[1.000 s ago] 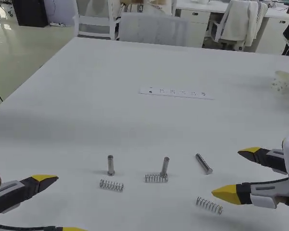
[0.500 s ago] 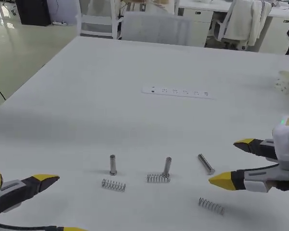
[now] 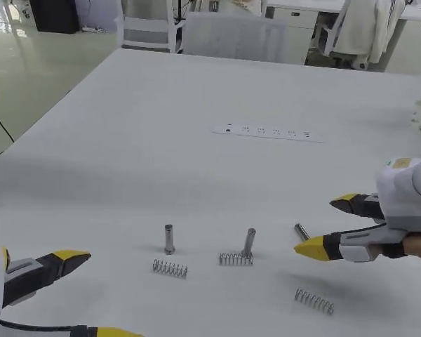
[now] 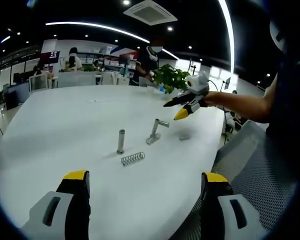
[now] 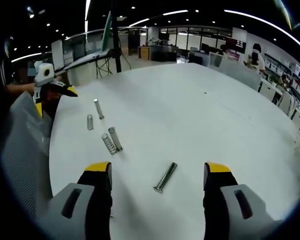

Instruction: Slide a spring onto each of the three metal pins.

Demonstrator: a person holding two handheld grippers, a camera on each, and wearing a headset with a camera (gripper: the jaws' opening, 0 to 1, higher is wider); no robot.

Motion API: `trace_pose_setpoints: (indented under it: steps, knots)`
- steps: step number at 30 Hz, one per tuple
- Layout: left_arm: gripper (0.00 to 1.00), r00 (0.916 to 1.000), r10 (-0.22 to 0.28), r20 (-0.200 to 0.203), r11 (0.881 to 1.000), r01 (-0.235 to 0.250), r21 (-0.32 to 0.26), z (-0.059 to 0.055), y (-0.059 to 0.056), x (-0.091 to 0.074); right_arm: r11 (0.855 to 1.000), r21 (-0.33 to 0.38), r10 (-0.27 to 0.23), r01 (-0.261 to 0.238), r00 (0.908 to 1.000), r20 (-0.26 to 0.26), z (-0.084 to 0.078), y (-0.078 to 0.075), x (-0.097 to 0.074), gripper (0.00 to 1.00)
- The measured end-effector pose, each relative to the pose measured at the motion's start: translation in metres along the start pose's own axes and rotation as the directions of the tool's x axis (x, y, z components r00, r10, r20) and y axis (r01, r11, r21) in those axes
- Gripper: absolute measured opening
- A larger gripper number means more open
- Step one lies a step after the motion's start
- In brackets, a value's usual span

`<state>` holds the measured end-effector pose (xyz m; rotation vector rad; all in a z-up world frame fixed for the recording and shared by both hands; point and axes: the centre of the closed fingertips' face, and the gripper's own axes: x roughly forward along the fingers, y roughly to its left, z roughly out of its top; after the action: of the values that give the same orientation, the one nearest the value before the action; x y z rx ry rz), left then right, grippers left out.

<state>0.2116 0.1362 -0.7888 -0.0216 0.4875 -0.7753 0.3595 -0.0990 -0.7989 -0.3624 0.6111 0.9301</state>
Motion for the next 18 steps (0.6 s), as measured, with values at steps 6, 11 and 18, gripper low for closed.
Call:
trace_pose_setpoints:
  steps: [6,11,18]
  knots:
    - [0.89,1.0000,0.003,0.001,1.000,-0.003,-0.001,0.000,0.002,0.001,1.000,0.013,-0.004,0.004,0.9997,-0.023,-0.001,-0.004,0.010,0.72]
    - [0.89,1.0000,0.004,0.000,1.000,-0.004,-0.003,0.001,0.003,0.001,1.000,0.020,-0.005,0.006,0.9991,-0.043,-0.004,-0.005,0.017,0.70]
    - [0.89,1.0000,0.004,0.000,1.000,-0.004,-0.004,0.001,0.005,0.001,0.999,0.035,-0.020,0.023,0.9964,-0.082,-0.008,-0.008,0.022,0.62]
